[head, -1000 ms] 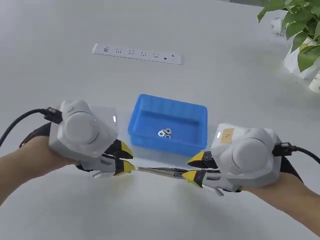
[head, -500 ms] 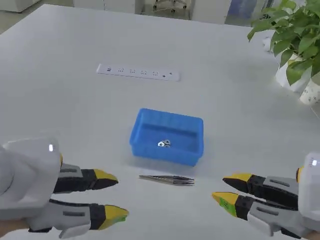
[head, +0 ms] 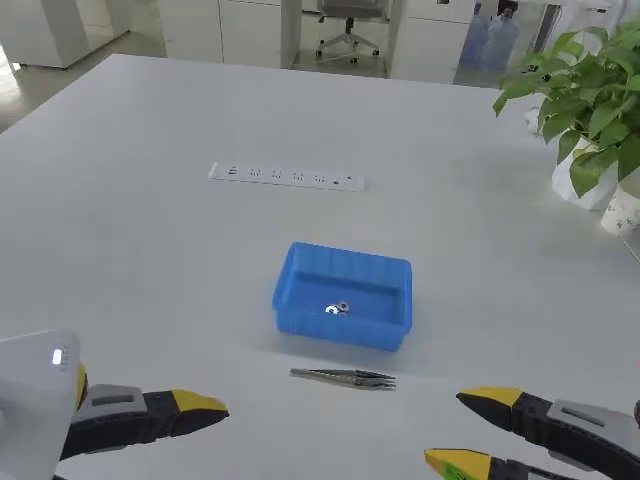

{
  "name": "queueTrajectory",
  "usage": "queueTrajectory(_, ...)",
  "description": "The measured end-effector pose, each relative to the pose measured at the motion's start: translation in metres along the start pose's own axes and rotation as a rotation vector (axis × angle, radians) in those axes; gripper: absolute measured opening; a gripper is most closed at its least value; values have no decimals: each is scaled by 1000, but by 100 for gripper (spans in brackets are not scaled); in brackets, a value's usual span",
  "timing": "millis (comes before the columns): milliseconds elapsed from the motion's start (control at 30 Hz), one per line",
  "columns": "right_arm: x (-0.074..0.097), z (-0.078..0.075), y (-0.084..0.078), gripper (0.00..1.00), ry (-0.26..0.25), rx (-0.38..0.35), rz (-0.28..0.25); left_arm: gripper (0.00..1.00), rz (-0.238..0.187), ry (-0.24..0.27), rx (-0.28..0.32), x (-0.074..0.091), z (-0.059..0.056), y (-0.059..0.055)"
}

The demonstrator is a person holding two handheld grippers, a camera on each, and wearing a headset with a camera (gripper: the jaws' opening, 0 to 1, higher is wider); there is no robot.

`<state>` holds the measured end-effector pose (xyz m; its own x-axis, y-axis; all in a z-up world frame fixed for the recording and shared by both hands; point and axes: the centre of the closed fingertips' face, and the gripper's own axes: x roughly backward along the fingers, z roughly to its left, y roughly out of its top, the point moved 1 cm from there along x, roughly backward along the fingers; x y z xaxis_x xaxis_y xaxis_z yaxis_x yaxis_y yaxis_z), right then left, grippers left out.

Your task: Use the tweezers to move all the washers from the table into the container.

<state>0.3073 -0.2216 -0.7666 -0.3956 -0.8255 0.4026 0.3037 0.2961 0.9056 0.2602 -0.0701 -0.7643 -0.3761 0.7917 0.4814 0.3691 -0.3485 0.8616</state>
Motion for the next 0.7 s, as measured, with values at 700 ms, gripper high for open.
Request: queueTrajectory(700, 2, 9, 3, 43, 14, 7, -19, 57, -26, 41, -42, 1, -4, 15)
